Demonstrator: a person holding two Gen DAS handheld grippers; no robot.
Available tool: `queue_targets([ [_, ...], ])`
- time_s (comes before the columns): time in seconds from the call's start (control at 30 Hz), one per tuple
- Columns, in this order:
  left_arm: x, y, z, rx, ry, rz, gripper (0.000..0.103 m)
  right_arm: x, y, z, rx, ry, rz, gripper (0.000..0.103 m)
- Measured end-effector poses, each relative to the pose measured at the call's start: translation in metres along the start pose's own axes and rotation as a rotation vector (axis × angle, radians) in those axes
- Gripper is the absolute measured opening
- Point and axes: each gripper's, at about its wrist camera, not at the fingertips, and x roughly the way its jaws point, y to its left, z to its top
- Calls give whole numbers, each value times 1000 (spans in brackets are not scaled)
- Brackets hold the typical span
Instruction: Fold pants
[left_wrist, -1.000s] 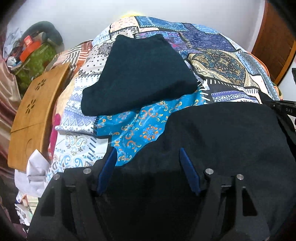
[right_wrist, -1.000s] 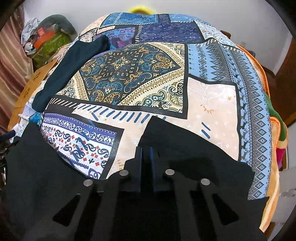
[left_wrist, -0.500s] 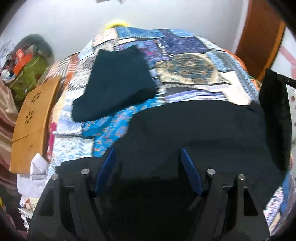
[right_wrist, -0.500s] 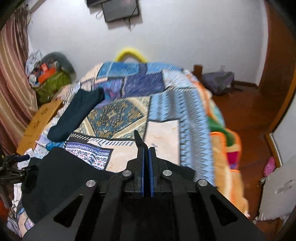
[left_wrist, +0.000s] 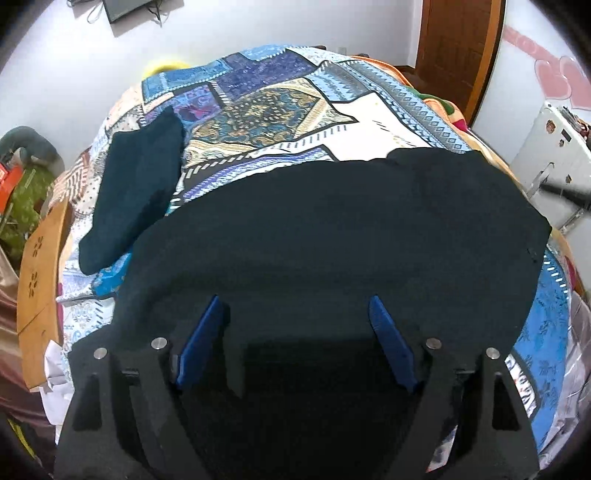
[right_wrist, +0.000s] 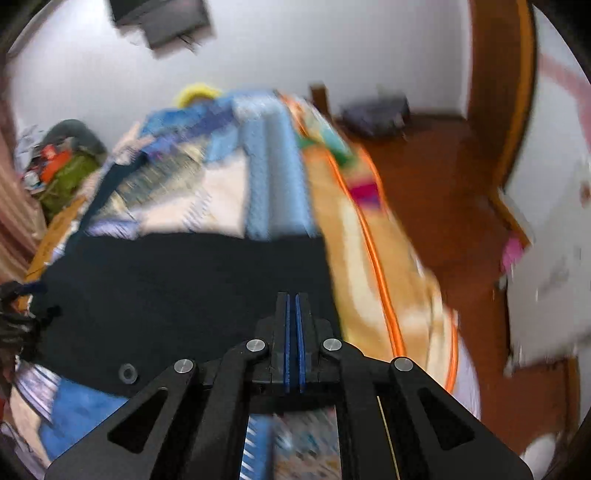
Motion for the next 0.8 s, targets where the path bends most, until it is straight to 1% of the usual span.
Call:
queue_targets([
  [0.07,0,-2,1,-5,6,-9,82,4,-7,-9,9,34,-14,3],
  [0.1,0,-1,1,-7,6,-12,82,0,-8,-11,7,32,-20,3],
  [0.17,-1,0,0,-17,4,-23,82,-11,-4,-6,-15,13,-23,3],
  [0.23,-7,8,-1,-49,-10,-30,82,-26,9,2,-53,-20,-14,3],
  [0.3,-15,21,-1,-90,-33,-30,82,-39,27,15,-102,-56,6,7],
  [0.33,-22,30,-1,-113,-52,-28,82,-42,37,19,-122,-70,17,14],
  [0.37,-29,41,-1,-138,-73,-19,82,-46,48,25,-147,-88,34,25],
  [0.4,-35,51,-2,-157,-89,-10,82,-49,64,31,-179,-113,55,32],
  [0.43,-43,65,-3,-184,-108,5,82,-51,77,37,-204,-130,69,48],
  [0.47,-50,81,-4,-212,-125,23,82,-52,89,40,-229,-146,82,58],
  [0.53,-61,113,-9,-262,-142,61,83,-52,124,49,-293,-171,124,62],
  [0.6,-68,145,-17,-309,-146,114,84,-45,157,58,-346,-167,181,63],
  [0.67,-72,181,-30,-360,-133,170,84,-37,183,63,-386,-161,223,66],
  [0.7,-72,194,-36,-378,-125,185,84,-31,202,67,-417,-159,246,66],
  [0.8,-66,237,-59,-435,-84,235,84,-18,245,73,-495,-145,287,67],
])
